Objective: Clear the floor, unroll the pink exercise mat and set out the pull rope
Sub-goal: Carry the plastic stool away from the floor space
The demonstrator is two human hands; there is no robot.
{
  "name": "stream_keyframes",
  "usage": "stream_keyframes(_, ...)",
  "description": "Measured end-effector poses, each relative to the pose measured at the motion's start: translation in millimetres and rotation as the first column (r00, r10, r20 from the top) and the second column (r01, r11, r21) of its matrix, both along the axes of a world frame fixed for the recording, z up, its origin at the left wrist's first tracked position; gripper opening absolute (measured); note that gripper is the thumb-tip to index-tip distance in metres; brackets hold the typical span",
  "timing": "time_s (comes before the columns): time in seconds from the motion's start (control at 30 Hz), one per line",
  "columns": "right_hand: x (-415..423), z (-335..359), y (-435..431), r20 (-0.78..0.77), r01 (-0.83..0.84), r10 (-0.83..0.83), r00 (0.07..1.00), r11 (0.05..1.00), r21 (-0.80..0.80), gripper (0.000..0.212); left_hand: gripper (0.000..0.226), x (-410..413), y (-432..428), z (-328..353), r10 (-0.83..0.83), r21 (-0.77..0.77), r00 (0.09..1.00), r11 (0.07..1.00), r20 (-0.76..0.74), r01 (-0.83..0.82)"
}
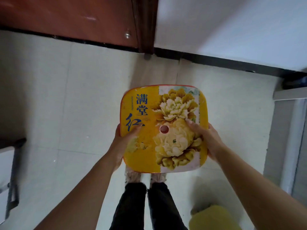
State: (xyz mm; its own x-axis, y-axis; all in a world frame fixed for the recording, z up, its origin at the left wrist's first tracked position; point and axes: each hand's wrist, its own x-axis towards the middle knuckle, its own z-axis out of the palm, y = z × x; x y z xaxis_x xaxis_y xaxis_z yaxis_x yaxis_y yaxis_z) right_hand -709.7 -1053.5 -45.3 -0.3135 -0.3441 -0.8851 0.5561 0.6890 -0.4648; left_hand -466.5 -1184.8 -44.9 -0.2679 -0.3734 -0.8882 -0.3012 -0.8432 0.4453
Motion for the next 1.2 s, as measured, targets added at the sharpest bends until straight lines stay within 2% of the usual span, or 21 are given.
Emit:
stream_keyframes(0.2, 29.4, 39.8, -57.0, -0.021, -0.101, 0.101, 0.995, 0.995, -0.022, 0.092, 0.071, 40.4, -32.9, 40.0, 0.188, -0.025, 0.982, 0.982, 0.026, -0.187)
stream_keyframes(0.33, 72.1, 69.2, -112.5, -0.037, -0.180, 0.179, 0.983, 0.983, -0.026, 0.089, 0.065, 91.2, -68.4, 68.6, 0.262, -0.027, 0.965, 0.965, -0.019, -0.262)
stream_keyframes(0.43, 112.9, 87.9, -161.4, -0.048, -0.233, 0.231, 0.972, 0.972, -0.036, 0.099, 0.062, 138.5, -104.8, 83.7, 0.323, 0.009, 0.945, 0.947, -0.048, -0.322)
stream_keyframes(0.57, 181.6, 116.9, -236.7, -0.069, -0.323, 0.320, 0.945, 0.946, -0.033, 0.123, 0.053, 216.3, -153.6, 104.1, 0.383, -0.006, 0.914, 0.922, -0.136, -0.387)
stream_keyframes(0.67, 232.0, 139.0, -291.8, -0.057, -0.380, 0.377, 0.925, 0.924, -0.053, 0.127, 0.051, 271.5, -183.5, 117.4, 0.440, -0.030, 0.885, 0.893, -0.151, -0.449)
stream_keyframes(0.87, 321.7, 152.5, -404.4, -0.114, -0.488, 0.476, 0.872, 0.864, -0.125, 0.110, 0.052, 359.3, -238.9, 132.1, 0.626, -0.067, 0.775, 0.772, -0.094, -0.632)
stream_keyframes(0.97, 350.1, 150.1, -464.8, -0.142, -0.594, 0.576, 0.805, 0.787, -0.170, 0.104, 0.052, 383.1, -265.4, 133.0, 0.712, -0.099, 0.697, 0.690, -0.083, -0.717)
stream_keyframes(1.03, 371.4, 146.4, -506.7, -0.157, -0.664, 0.645, 0.747, 0.720, -0.201, 0.102, 0.050, 396.9, -283.8, 131.4, 0.780, -0.098, 0.621, 0.614, -0.076, -0.783)
stream_keyframes(1.13, 403.1, 138.2, -570.8, -0.256, -0.758, 0.714, 0.652, 0.625, -0.188, 0.101, 0.046, 413.7, -313.7, 125.8, 0.860, -0.089, 0.494, 0.487, -0.125, -0.869)
stream_keyframes(1.2, 421.1, 132.3, -604.8, -0.225, -0.801, 0.769, 0.599, 0.574, -0.172, 0.101, 0.048, 421.4, -330.2, 119.7, 0.904, -0.094, 0.400, 0.390, -0.152, -0.916)
